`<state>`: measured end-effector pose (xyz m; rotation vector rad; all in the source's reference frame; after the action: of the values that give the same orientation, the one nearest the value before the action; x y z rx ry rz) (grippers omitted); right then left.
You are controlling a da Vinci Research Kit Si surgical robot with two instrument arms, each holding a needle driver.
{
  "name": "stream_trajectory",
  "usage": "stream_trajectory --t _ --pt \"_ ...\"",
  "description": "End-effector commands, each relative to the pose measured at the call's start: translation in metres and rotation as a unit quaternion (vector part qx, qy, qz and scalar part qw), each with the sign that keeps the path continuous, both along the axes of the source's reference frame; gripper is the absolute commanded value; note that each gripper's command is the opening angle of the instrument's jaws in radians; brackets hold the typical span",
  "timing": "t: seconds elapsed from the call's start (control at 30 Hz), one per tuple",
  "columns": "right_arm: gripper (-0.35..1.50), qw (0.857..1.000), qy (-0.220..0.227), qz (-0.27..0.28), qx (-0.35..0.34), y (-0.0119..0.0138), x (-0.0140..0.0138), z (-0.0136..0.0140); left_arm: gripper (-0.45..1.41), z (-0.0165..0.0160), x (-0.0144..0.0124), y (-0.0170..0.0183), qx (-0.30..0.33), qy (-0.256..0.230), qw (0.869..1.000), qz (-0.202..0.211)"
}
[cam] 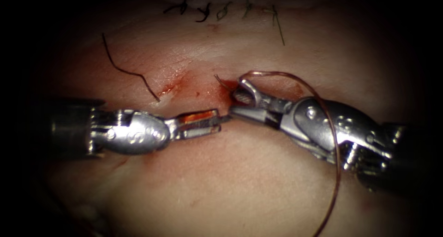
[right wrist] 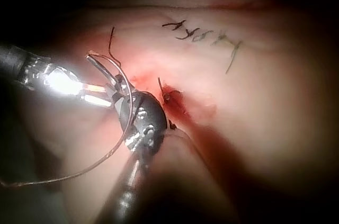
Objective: Wound Closure
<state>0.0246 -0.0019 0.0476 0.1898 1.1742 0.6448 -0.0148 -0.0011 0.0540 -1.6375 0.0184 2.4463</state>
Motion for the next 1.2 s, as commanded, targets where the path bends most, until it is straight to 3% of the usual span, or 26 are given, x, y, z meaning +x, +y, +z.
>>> stream_trajectory --t 0.03,0.1,0.23,0.4,0.57,0.77,0.9,1.2 --pt "-0.35 1.0 0.007 -0.026 0.002 -0.0004 0.0003 0.0011 0.44 0.0003 -0.0002 0.0001 0.004 -0.001 1.0 0.007" --pt "-0.35 0.999 0.017 -0.043 -0.006 -0.0005 0.0001 0.0013 0.46 -0.0002 0.0002 0.0006 0.025 0.003 1.0 0.016" --pt "-0.35 0.995 0.042 -0.092 -0.021 -0.0006 -0.0004 0.0015 0.49 -0.0017 0.0016 0.0023 0.093 0.024 0.993 0.073" --pt "-0.35 0.983 0.067 -0.16 -0.05 -0.0004 -0.0003 0.0016 0.76 -0.0025 0.0026 0.0039 0.194 0.026 0.978 0.073" --pt "-0.35 0.972 0.05 -0.206 -0.104 -0.0005 -0.0001 0.0016 0.74 -0.0027 0.0025 0.004 0.288 0.009 0.953 0.095" --pt "-0.35 0.958 0.035 -0.241 -0.154 -0.0003 0.0004 0.0016 0.68 -0.0021 0.0019 0.0032 0.361 0.067 0.925 0.098" --pt "-0.35 0.947 0.031 -0.26 -0.186 -0.0002 0.0009 0.0014 0.69 -0.0014 0.0009 0.0031 0.379 0.071 0.918 0.089" --pt "-0.35 0.934 0.05 -0.285 -0.211 -0.0008 0.0034 0.0006 0.79 0.0003 -0.0022 0.0026 0.381 0.068 0.917 0.097"
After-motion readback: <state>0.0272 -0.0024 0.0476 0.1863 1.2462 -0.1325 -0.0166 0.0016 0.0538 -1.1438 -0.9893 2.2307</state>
